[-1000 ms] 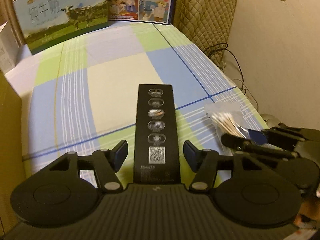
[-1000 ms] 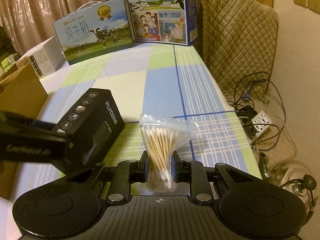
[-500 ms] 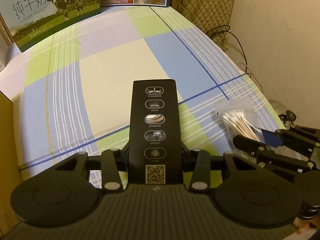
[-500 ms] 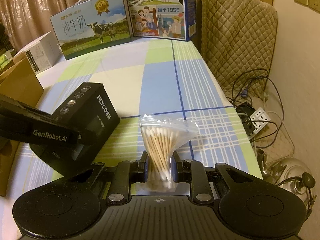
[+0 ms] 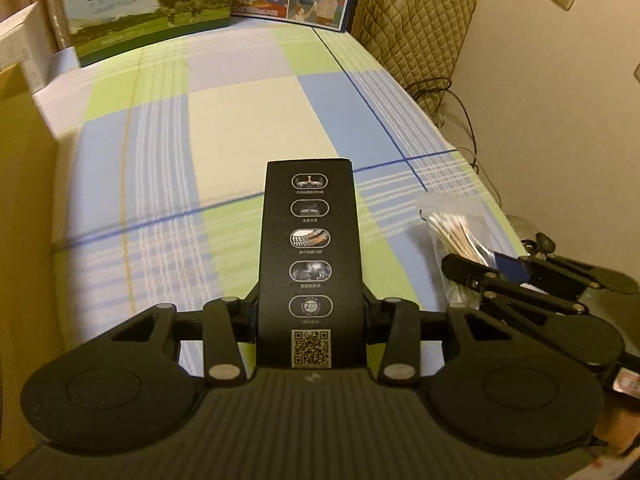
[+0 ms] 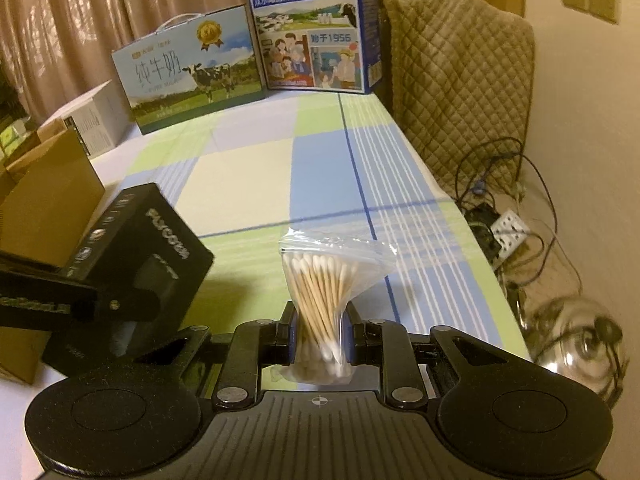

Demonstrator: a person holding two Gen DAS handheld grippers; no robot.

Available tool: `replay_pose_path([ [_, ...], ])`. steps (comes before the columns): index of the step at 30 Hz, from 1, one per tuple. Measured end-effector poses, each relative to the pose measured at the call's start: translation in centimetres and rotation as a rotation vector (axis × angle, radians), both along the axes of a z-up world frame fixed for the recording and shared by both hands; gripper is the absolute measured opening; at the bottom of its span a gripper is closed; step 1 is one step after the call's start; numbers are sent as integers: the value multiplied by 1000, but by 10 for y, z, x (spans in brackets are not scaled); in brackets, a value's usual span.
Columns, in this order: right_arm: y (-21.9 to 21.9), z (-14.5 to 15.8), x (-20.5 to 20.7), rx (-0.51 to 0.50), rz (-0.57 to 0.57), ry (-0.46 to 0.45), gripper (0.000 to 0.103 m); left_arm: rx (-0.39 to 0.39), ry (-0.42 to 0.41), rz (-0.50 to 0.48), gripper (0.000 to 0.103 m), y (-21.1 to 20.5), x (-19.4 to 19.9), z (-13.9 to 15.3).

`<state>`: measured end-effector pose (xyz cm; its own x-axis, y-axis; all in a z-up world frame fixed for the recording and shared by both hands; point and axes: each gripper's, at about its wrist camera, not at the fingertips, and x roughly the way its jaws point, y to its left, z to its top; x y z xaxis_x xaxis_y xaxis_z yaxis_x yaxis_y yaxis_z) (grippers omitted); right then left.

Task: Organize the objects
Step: 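Carry the black box with the left tool while the right tool carries the swab bag to the cardboard box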

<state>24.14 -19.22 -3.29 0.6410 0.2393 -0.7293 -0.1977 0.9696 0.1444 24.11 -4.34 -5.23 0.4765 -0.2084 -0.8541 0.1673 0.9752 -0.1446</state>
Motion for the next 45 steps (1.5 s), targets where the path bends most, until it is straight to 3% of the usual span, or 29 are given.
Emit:
replay_pose_path([
  [10, 19, 35, -91, 44, 25, -10, 18, -26, -60, 41, 38, 22, -94, 37],
  [22, 59, 75, -171, 55, 89, -47, 18, 12, -139, 89, 38, 67, -182, 71],
  [34, 123, 96, -202, 65, 235, -97, 18, 27, -182, 182, 38, 132, -236, 93],
  [45, 199, 101, -205, 66, 399, -112, 18, 38, -210, 317, 38, 207, -262, 114],
])
